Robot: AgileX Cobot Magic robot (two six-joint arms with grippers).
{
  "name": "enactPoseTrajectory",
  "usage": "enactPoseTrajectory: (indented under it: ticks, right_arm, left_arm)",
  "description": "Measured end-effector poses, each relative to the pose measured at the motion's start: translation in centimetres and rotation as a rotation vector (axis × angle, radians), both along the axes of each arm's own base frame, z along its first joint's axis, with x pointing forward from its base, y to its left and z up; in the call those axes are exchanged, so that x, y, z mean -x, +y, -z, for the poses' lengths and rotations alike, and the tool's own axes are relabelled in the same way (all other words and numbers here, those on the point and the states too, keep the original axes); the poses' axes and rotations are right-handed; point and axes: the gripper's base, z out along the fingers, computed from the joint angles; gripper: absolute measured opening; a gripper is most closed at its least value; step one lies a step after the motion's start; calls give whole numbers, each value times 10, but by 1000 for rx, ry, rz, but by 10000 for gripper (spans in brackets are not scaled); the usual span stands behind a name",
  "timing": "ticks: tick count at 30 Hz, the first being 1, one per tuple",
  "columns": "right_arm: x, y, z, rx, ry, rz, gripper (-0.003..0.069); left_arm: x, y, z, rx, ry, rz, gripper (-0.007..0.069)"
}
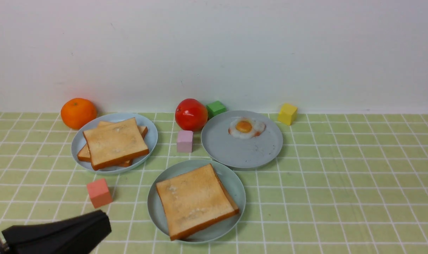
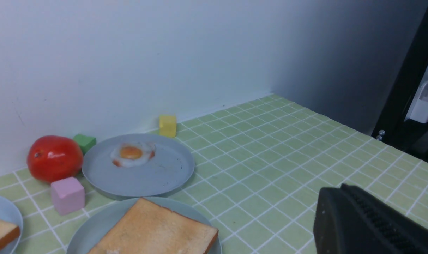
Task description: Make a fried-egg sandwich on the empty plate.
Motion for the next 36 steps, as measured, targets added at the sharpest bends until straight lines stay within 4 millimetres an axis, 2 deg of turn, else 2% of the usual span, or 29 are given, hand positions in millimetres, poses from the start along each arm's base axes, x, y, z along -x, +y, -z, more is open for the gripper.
enactPoseTrajectory:
  ticks: [4,15,21,25,27,28,29,30,31,32,33,34,35,36]
  right_arm:
    - [1,1,0,-9,6,-8,-13]
    - [1,1,0,-12,8,-11,-7]
    - [2,-4,8,-3,-25,106,-6]
    - [-5,-8,48,-8,-233,255,-6]
    - [-13,-10,85,-15,-313,335,-6]
    - [-15,-11,94,-29,-349,359,-6]
    - [-18,-12,115,-46,-377,398,-5]
    - [-19,-13,134,-54,-392,426,-5]
    - [-18,-13,137,-56,-402,434,-5]
    - [-21,-14,163,-56,-405,461,-5]
    - [-22,-15,179,-56,-407,475,-5]
    - [-21,-15,182,-57,-412,478,-5]
    - [-23,-16,205,-55,-401,490,-4]
    - [-24,-16,219,-53,-386,495,-4]
  left_arm:
    - [-1,-1,11,-27,26,0,-13]
    - [-2,0,22,-108,100,-18,-13]
    - [-2,1,23,-117,108,-21,-13]
    - [-2,1,24,-121,112,-22,-13]
    - [-2,1,24,-122,112,-22,-13]
    - [-2,1,24,-122,112,-22,-13]
    - [-2,1,24,-122,113,-22,-13]
    - [-2,1,24,-122,113,-22,-13]
    - [-2,1,24,-122,113,-22,-13]
    - [-2,1,24,-122,113,-22,-13]
    - [-2,1,24,-122,113,-22,-13]
    - [-2,1,24,-122,113,-22,-13]
    - [-2,1,24,-122,113,-22,-13]
    - [-2,1,24,-122,113,-22,-13]
